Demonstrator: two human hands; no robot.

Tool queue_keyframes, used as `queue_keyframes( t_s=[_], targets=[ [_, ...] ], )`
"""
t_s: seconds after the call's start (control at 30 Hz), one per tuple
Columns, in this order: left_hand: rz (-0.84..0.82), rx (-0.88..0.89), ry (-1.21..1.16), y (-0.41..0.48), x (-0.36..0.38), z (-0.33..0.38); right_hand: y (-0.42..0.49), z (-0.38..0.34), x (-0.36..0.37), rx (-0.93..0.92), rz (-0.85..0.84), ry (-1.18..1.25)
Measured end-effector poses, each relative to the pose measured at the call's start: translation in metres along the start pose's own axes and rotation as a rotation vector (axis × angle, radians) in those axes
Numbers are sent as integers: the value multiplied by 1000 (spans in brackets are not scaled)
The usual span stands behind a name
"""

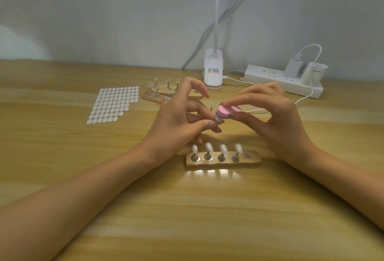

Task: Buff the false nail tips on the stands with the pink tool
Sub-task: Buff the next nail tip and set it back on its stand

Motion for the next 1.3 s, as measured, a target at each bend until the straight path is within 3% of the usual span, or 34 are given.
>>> queue_keyframes(
  t_s=[0.13,0.27,0.37,0.5,0.6,0.73,0.83,0.93,1.03,1.17,1.3],
  targets=[
    [5,20,18,-1,0,3,-3,-13,6,-105,-35,-37],
    [-1,48,57,0,0,5,0,-2,-3,-15,12,-33],
    [2,75,73,0,0,8,-3,-14,7,-111,-35,-55],
    [4,89,87,-1,-1,9,1,-1,-4,-5,25,-23],
    [-2,102,108,-1,0,10,-2,-13,3,-95,-17,-49],
    [1,94,116,-1,-1,10,1,-4,-3,-28,21,-44],
    [-6,78,123,-1,0,8,-1,-11,2,-103,-20,-87],
    [0,58,97,-1,-1,5,1,-7,-3,-51,19,-75],
    [2,58,90,-1,-2,6,-2,-14,2,-122,-10,-93],
    [12,8,-11,0,-2,1,1,-6,-5,-37,31,-59],
    [-5,9,-43,0,0,0,-1,-14,5,-88,-31,-51]
  ],
)
Point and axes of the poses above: each hand's wrist, its own y-axis towards the middle knuckle, its own x-axis out of the palm, z = x × y, the point moved 10 cm from there along y, towards the middle knuckle, and after that the axes turned 7 degrees about x, right-handed, at the moved point
